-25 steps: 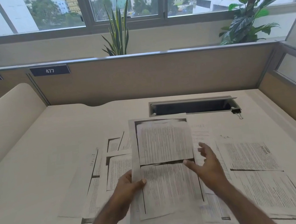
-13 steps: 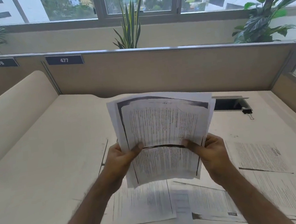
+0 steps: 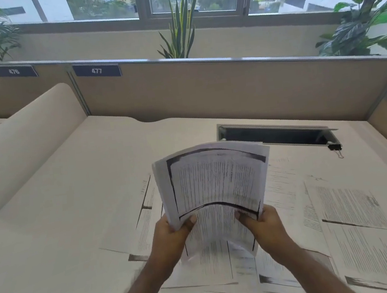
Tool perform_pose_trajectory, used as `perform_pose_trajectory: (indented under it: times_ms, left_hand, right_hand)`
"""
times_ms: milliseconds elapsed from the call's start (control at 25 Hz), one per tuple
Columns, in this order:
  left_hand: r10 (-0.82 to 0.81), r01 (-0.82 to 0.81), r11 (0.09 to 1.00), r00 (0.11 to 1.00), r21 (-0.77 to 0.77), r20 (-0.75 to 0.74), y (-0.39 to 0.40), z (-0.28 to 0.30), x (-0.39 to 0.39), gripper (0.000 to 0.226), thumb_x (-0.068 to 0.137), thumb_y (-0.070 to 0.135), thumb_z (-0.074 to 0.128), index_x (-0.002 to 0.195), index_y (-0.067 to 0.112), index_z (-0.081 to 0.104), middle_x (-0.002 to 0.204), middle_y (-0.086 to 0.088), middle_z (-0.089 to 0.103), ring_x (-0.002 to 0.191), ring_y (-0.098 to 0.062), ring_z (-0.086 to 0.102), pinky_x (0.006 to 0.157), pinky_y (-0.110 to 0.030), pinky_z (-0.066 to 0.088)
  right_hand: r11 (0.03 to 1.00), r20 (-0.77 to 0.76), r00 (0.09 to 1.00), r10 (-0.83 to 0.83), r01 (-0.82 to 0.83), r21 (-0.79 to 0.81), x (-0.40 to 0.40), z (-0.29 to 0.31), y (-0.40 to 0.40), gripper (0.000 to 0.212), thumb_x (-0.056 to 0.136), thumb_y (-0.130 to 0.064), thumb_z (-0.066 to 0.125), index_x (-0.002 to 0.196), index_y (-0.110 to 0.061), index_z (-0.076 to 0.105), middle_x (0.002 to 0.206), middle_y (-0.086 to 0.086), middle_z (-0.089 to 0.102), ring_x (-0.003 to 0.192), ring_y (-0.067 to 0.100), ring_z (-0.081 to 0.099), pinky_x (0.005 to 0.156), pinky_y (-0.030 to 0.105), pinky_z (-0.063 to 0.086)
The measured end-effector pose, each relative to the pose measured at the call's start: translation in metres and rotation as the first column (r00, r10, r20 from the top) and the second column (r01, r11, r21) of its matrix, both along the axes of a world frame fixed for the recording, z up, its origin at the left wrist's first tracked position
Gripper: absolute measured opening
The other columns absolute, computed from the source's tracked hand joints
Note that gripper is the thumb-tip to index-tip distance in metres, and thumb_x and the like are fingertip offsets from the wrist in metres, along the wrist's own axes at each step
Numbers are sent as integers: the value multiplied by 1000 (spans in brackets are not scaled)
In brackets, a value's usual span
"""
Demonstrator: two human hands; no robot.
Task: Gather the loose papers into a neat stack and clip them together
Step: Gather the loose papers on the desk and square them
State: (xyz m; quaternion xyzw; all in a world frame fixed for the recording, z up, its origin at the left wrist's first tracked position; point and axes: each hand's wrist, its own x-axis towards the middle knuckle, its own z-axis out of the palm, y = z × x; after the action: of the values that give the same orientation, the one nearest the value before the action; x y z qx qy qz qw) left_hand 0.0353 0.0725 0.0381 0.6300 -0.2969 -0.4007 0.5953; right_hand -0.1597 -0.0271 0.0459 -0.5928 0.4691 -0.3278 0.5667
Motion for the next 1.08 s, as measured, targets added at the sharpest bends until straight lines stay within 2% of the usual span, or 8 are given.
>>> perform_pose_trajectory:
  times_ms: [280,360,480,600,680,840,960,1080]
  left_hand:
    - [81,-81,997,987,-4,139,-13,4,19,28,91,20,68,118,22,62,105,4,72,87,-13,74,62,-20,60]
    - [122,-146,985,966,94,230,-20,-6,29,24,92,15,68,115,16,65,105,0,73,95,-19,73,74,-30,63]
    - [111,-241,919,917,311,382,-26,-31,38,25,92,12,63,116,10,69,111,-8,74,95,-22,68,85,-33,57]
    - [-122,-313,761,791,568,599,-27,-52,40,42,89,24,62,131,20,62,131,-8,62,118,-29,55,99,-43,48]
    - [-226,-339,691,738,638,636,-26,-54,36,53,90,25,60,142,24,50,145,-10,44,134,-32,38,104,-49,40]
    - [-153,-315,731,789,606,595,-28,-62,40,51,88,17,61,139,17,51,142,-15,41,127,-33,44,99,-48,47]
    - [-60,-271,818,837,508,544,-25,-61,46,50,82,11,67,131,11,57,124,-13,60,101,-28,65,89,-35,57]
    - [58,-288,865,871,411,488,-22,-49,42,58,81,5,68,133,14,46,110,-10,69,96,-28,68,82,-32,53]
  right_hand:
    - [996,-33,997,-68,70,52,23,-4,-12,27,89,-16,68,115,-18,62,106,0,72,96,20,71,80,40,61]
    - [995,-102,992,-76,82,57,34,-17,-11,32,88,-13,68,119,-17,60,110,0,69,101,21,67,90,44,57]
    - [997,-236,972,23,-6,74,44,-38,-3,36,89,-9,65,124,-16,58,111,-3,65,105,17,62,93,32,51]
    - [995,-457,885,86,-100,-6,51,-57,5,40,87,-8,64,127,-14,59,120,4,63,110,19,59,93,26,46]
    - [989,-596,801,59,-130,-77,54,-63,9,45,87,-13,64,131,-12,56,122,8,56,114,23,54,97,27,44]
    - [984,-658,751,55,-151,-90,59,-63,16,53,89,-19,64,139,-14,48,127,12,49,120,25,46,100,27,38]
    - [993,-569,820,65,-110,-44,60,-61,16,50,83,-13,68,131,-17,54,120,9,50,104,19,52,91,22,42]
    - [997,-521,851,61,-80,-14,62,-60,14,45,76,-13,72,120,-18,60,115,6,57,100,17,60,89,26,51]
